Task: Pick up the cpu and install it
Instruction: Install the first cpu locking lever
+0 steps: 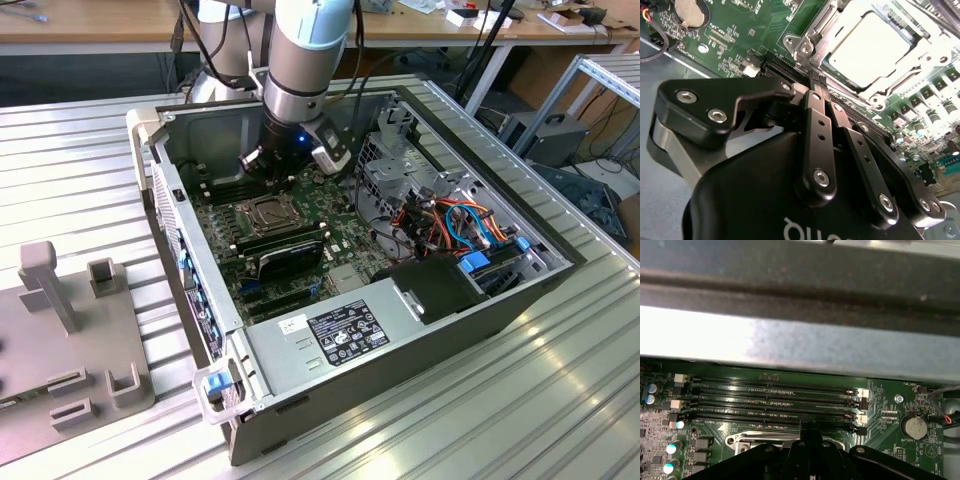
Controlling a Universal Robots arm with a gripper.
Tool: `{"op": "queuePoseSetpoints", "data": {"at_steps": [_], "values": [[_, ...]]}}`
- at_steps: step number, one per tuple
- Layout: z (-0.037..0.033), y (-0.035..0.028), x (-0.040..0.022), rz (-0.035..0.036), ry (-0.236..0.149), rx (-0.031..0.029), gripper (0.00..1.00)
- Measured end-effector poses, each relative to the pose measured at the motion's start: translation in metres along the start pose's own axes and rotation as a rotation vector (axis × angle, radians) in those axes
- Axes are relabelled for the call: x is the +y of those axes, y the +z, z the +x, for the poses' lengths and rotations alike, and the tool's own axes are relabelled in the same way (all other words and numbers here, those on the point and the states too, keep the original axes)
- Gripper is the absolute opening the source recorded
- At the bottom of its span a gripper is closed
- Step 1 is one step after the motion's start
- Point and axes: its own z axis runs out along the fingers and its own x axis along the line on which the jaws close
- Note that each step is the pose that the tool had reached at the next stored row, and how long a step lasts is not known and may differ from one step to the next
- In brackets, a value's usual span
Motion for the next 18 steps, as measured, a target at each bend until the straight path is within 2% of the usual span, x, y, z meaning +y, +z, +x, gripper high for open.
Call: {"op": "queuePoseSetpoints", "data": {"at_steps": [1, 2, 3, 7, 13, 17, 18], "values": [[0.0000, 0.0000, 0.0000, 0.0137, -0.001, 0.0011, 0.11], [0.0000, 0.0000, 0.0001, 0.0352, -0.001, 0.0027, 0.11], [0.0000, 0.0001, 0.0004, 0.0399, -0.001, 0.0030, 0.11], [-0.0002, -0.0014, 0.0015, 0.0409, -0.001, 0.0032, 0.11], [-0.0008, -0.0160, 0.0033, 0.0409, -0.001, 0.0031, 0.11], [0.0000, -0.0174, 0.0036, 0.0409, -0.002, 0.0011, 0.11], [0.0013, -0.0175, 0.0037, 0.0412, -0.002, -0.0011, 0.11]]}}
